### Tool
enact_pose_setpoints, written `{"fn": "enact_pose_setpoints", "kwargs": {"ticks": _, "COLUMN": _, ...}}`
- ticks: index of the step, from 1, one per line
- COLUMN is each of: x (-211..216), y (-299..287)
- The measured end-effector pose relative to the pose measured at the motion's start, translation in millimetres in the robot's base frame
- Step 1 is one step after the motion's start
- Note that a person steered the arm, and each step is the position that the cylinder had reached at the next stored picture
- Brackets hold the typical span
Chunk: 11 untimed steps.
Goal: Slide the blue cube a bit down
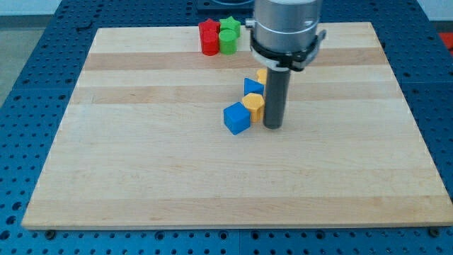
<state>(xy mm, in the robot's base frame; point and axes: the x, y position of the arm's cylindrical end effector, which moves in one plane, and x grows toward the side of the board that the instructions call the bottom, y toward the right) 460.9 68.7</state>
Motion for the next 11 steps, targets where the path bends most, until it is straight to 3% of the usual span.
{"fn": "enact_pose_setpoints", "kwargs": {"ticks": 1, "x": 34.5, "y": 8.5}}
{"fn": "enact_pose_setpoints", "kwargs": {"ticks": 2, "x": 77.0, "y": -28.9}}
{"fn": "enact_pose_setpoints", "kwargs": {"ticks": 3, "x": 92.5, "y": -97.3}}
{"fn": "enact_pose_setpoints", "kwargs": {"ticks": 4, "x": 87.1, "y": -162.2}}
{"fn": "enact_pose_setpoints", "kwargs": {"ticks": 5, "x": 62.4, "y": -188.5}}
{"fn": "enact_pose_setpoints", "kwargs": {"ticks": 7, "x": -7.4, "y": -184.1}}
{"fn": "enact_pose_setpoints", "kwargs": {"ticks": 11, "x": -20.3, "y": -65.4}}
